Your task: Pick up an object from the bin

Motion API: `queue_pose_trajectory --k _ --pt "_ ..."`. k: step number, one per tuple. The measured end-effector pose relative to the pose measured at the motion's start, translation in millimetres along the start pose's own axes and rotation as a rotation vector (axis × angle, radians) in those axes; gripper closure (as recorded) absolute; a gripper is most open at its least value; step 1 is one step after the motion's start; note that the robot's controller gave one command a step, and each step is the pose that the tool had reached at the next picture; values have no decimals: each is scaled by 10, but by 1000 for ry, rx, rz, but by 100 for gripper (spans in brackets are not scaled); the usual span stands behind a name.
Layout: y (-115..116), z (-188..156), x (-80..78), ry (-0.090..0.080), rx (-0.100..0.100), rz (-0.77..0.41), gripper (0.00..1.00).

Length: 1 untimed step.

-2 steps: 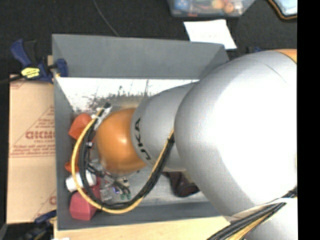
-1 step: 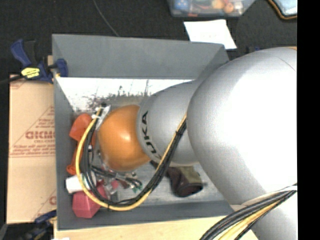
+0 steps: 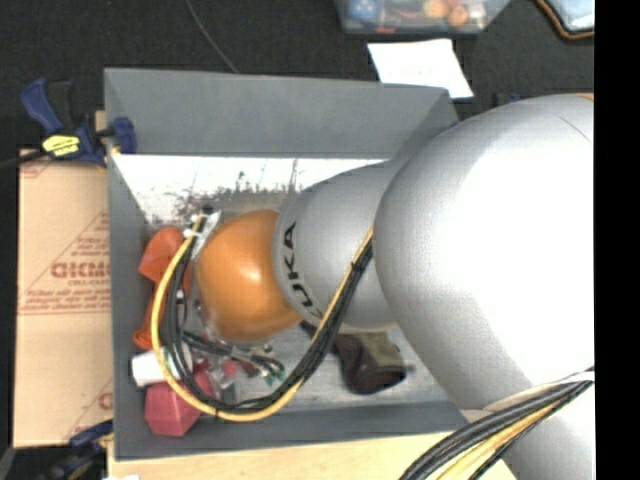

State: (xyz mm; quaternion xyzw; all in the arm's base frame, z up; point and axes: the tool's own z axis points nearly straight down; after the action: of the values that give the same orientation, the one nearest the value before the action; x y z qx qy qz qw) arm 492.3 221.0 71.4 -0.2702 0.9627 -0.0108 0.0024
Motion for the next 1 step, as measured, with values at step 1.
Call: queue_pose_trajectory --k 1 --pt "-5 -160 34 11 -1 2 100"
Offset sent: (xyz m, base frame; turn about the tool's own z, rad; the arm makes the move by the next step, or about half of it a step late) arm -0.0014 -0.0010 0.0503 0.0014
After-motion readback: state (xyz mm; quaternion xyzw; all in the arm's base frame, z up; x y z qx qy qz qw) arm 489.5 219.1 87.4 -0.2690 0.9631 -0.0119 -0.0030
